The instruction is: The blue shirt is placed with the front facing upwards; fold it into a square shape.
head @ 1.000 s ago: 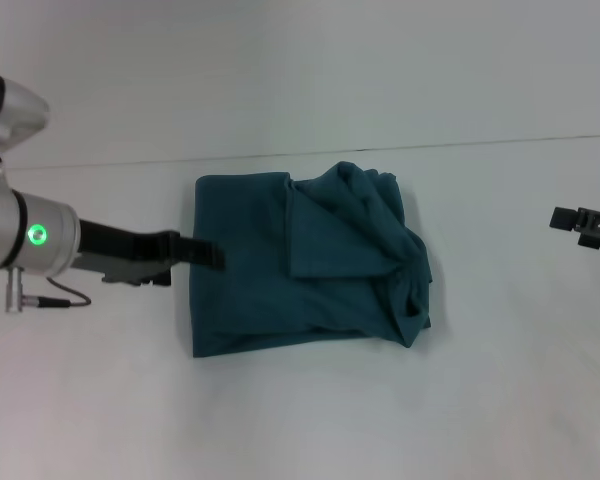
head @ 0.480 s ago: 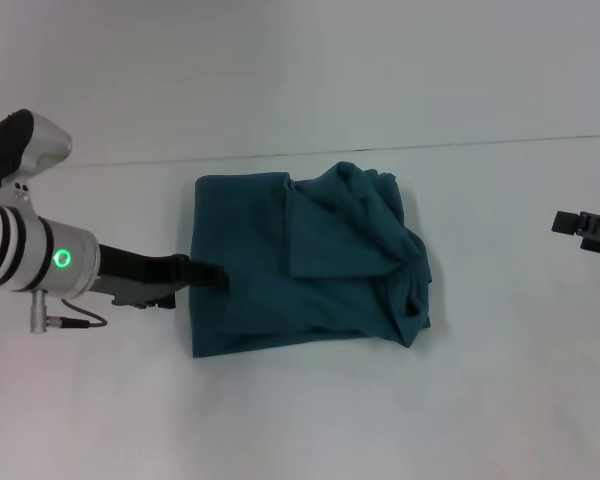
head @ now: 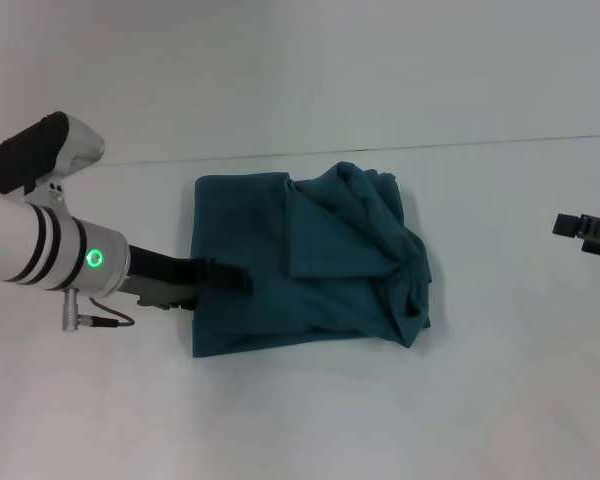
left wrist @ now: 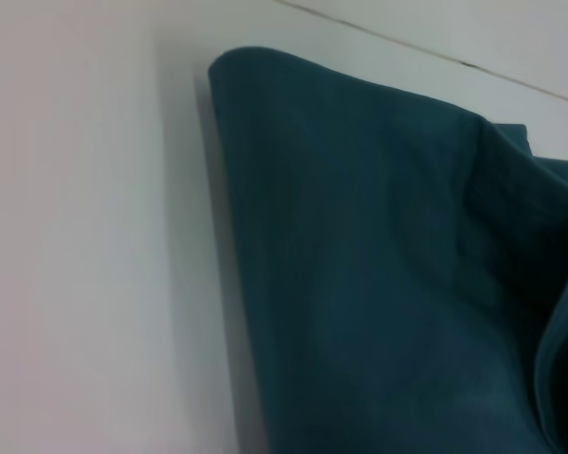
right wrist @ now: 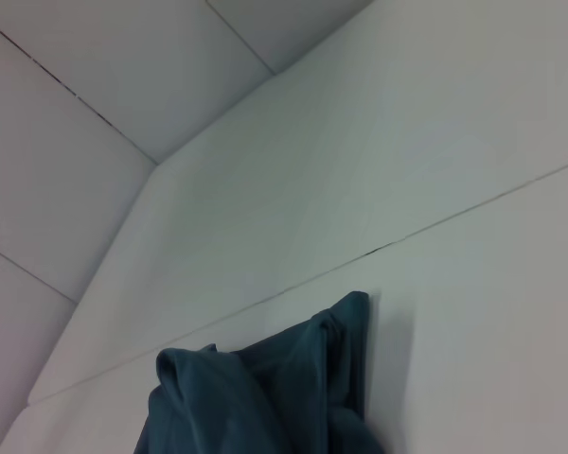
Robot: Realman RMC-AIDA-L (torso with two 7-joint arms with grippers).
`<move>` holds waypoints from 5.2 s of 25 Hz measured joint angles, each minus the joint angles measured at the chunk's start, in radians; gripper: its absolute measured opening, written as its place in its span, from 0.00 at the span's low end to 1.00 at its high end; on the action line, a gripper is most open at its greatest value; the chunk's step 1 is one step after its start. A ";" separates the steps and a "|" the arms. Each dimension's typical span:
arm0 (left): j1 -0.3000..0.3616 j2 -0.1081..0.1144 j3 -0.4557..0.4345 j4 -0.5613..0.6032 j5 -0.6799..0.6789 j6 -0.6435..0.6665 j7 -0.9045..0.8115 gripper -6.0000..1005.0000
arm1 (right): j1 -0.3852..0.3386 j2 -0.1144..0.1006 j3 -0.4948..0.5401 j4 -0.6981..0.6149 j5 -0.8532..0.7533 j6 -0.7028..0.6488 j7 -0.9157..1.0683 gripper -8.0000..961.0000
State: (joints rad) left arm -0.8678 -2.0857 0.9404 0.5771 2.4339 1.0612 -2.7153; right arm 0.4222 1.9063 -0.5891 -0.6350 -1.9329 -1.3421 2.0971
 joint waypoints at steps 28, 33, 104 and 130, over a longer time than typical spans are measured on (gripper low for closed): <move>-0.061 -0.021 0.044 -0.005 -0.002 -0.007 -0.003 0.43 | -0.003 0.003 0.006 0.000 0.000 0.002 0.000 0.97; -0.054 -0.022 0.038 0.021 -0.004 0.011 0.001 0.25 | -0.003 0.003 0.006 0.000 0.000 0.001 0.002 0.97; 0.149 0.071 -0.099 0.306 0.156 0.433 -0.029 0.23 | 0.016 0.008 0.031 0.012 0.002 0.030 0.013 0.97; 0.251 0.008 -0.323 0.129 -0.181 0.282 0.009 0.93 | 0.022 0.005 0.032 0.011 0.000 0.038 0.018 0.97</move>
State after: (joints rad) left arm -0.6172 -2.0780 0.6169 0.7060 2.2529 1.3436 -2.7059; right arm 0.4442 1.9114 -0.5568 -0.6242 -1.9328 -1.3038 2.1154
